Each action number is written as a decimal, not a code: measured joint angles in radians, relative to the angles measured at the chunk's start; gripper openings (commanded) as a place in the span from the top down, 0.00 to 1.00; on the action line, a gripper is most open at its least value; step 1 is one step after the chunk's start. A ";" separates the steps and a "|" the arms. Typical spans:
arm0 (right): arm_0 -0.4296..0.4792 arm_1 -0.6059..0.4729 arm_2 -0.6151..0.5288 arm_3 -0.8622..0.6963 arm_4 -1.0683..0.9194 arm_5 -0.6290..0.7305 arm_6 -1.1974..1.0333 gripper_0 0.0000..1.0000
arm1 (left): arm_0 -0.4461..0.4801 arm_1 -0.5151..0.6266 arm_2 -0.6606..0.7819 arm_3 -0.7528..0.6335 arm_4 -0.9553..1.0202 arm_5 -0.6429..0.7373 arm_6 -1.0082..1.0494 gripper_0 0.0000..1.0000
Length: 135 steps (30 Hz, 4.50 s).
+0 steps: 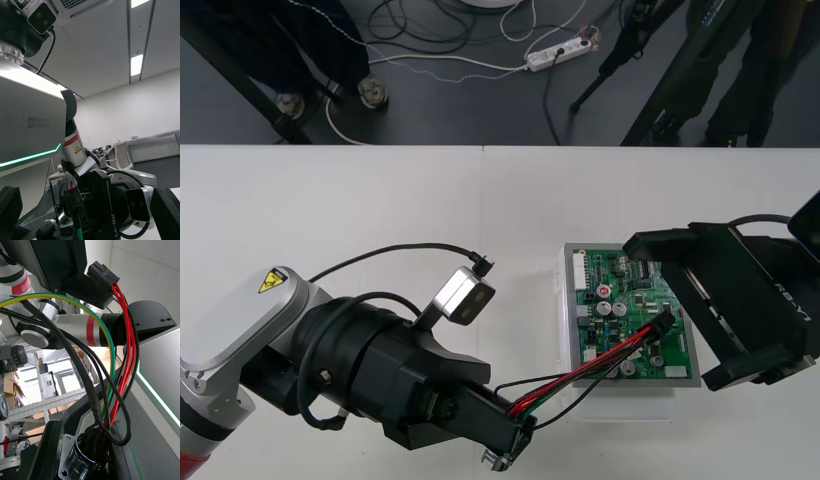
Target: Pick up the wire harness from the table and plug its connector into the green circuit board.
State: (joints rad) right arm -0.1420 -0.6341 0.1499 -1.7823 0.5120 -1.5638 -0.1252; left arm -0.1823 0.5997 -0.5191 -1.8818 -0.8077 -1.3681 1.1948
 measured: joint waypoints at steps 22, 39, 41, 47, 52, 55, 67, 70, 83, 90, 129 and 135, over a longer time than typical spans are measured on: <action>0.037 0.000 0.015 -0.054 0.000 0.000 -0.001 0.00 | 0.000 0.000 0.000 0.000 0.000 0.000 0.000 1.00; 0.044 0.000 0.015 -0.054 0.000 0.000 -0.001 0.99 | 0.000 0.000 0.000 0.000 0.000 0.000 0.000 1.00; 0.044 0.000 0.015 -0.054 0.000 0.000 -0.001 1.00 | 0.000 0.000 0.000 0.000 0.000 0.000 0.000 1.00; 0.045 0.000 0.015 -0.054 0.000 0.000 -0.001 1.00 | 0.000 0.000 0.000 0.000 0.000 0.000 0.000 1.00; 0.045 0.000 0.015 -0.054 -0.001 0.000 -0.001 1.00 | 0.000 0.000 0.000 0.000 0.000 0.000 0.000 1.00; 0.045 0.000 0.015 -0.054 -0.001 0.000 -0.001 1.00 | 0.000 0.000 0.000 0.000 0.000 0.000 0.000 1.00; 0.045 0.000 0.015 -0.054 -0.001 0.000 -0.001 1.00 | 0.000 0.000 0.000 0.000 0.000 0.000 0.000 1.00; 0.046 0.000 0.015 -0.054 -0.001 0.000 -0.001 1.00 | 0.000 0.000 0.000 0.000 0.000 0.000 0.000 0.45; 0.046 0.000 0.015 -0.054 -0.001 0.000 -0.001 1.00 | 0.000 0.000 0.000 -0.003 0.000 0.036 0.000 0.00; 0.047 0.000 0.015 -0.054 -0.001 0.000 -0.001 1.00 | 0.000 0.000 0.000 -0.012 0.000 0.050 -0.001 0.00; 0.054 -0.001 -0.093 -0.052 0.031 0.000 -0.001 1.00 | -0.021 0.028 0.327 -0.027 -0.071 0.073 -0.096 0.00; 0.055 -0.001 -0.121 -0.049 0.048 0.000 -0.001 1.00 | -0.051 0.038 0.359 -0.027 -0.086 0.073 -0.108 0.00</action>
State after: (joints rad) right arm -0.0871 -0.6348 0.0291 -1.8309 0.5604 -1.5638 -0.1260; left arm -0.2333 0.6379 -0.1603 -1.9092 -0.8937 -1.2946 1.0871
